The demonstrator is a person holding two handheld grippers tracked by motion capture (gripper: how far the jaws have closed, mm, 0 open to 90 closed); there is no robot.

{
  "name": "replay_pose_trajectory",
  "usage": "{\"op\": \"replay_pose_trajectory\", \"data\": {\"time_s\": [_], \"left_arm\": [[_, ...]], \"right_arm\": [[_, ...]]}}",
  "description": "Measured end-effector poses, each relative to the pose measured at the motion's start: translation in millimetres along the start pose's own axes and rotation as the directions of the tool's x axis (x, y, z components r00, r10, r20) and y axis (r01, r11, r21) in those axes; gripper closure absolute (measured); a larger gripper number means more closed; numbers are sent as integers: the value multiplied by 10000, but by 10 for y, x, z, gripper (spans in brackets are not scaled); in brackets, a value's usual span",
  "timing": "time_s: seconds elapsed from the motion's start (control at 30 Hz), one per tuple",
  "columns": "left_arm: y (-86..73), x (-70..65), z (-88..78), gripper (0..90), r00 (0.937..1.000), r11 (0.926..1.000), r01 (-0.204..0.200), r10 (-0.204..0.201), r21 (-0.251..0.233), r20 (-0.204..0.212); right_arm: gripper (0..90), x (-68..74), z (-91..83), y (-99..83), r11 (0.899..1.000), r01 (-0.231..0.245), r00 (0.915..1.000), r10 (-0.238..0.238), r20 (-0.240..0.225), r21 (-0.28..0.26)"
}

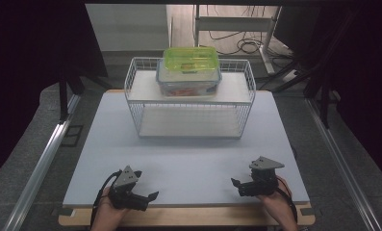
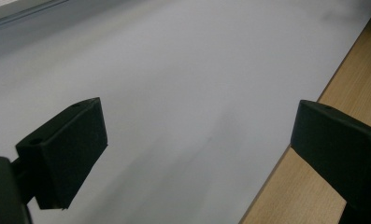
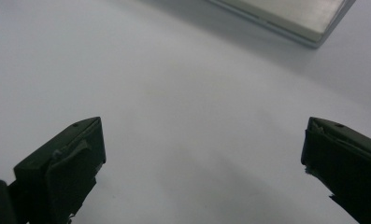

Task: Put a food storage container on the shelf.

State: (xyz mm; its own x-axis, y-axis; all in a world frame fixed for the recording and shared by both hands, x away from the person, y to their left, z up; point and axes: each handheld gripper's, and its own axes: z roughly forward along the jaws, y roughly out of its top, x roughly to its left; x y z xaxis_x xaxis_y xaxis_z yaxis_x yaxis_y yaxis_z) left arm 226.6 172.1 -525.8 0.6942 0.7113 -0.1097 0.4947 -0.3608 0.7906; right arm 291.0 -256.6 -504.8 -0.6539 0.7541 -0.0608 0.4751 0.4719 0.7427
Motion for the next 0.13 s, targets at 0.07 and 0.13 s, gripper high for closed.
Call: {"op": "replay_pose_trajectory", "data": {"time_s": [0.07,0.13], "left_arm": [[2,0,-1,38,10000,10000,19,-19,10,17],[5,7,-3,37,10000,10000,77,-77,6,7]], "right_arm": [[1,-2,26,-14,9998,18,10000,-18,15,189],[2,-4,40,-22,9995,48,10000,-50,60,316]]}}
